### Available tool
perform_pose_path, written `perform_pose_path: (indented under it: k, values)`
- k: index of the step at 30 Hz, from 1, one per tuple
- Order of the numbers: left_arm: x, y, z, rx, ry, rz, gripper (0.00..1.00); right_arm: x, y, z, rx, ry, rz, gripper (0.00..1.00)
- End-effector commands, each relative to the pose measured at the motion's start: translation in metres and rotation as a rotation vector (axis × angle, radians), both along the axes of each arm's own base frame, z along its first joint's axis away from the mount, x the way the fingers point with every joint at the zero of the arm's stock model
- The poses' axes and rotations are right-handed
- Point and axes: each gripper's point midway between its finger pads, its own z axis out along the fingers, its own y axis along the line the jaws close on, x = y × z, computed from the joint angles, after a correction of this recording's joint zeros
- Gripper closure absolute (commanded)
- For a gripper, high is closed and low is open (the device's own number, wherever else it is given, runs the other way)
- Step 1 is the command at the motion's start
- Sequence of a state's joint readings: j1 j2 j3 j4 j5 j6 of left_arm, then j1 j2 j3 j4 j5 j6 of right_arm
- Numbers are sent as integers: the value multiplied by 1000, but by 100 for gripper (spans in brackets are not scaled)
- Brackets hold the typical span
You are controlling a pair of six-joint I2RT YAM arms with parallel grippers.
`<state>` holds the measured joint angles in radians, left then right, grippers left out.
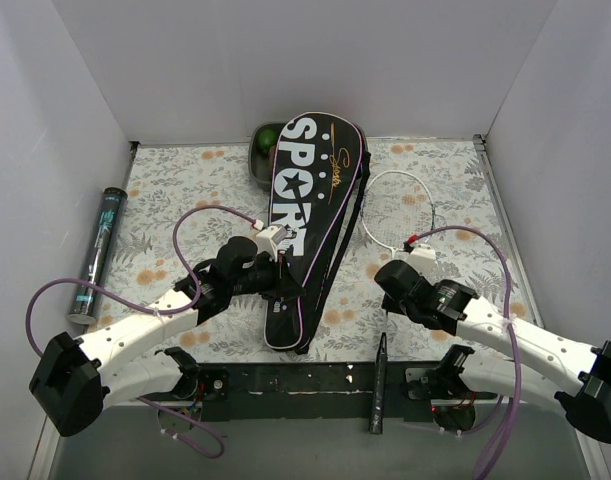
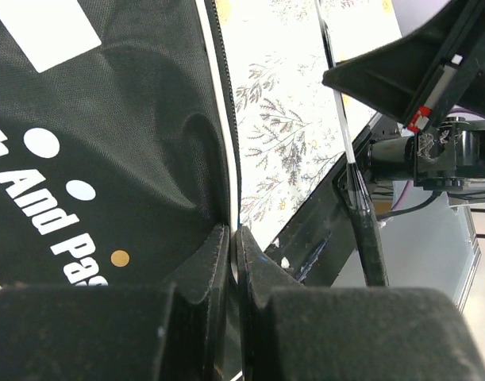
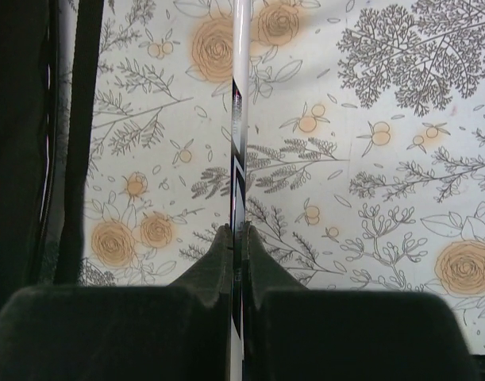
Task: Pack up the badminton gear
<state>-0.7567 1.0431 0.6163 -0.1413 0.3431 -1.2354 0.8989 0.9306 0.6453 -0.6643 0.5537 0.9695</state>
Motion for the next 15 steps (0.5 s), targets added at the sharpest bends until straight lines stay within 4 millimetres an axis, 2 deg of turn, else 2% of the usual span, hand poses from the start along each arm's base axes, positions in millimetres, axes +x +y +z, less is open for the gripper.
perform_pose_path:
  k: [1, 5, 9, 15]
  values:
    - [6, -5, 33, -58, -52, 18, 100, -9, -6, 4, 29, -35, -76, 99]
    - [6, -5, 35, -61, -46, 19, 100, -18, 8, -1, 28, -18, -40, 99]
    - [7, -6, 39, -67, -49, 24, 100, -26, 30, -1, 17, -12, 22, 99]
    - [7, -7, 42, -64, -50, 17, 100, -25, 55, 2, -12, -23, 53, 99]
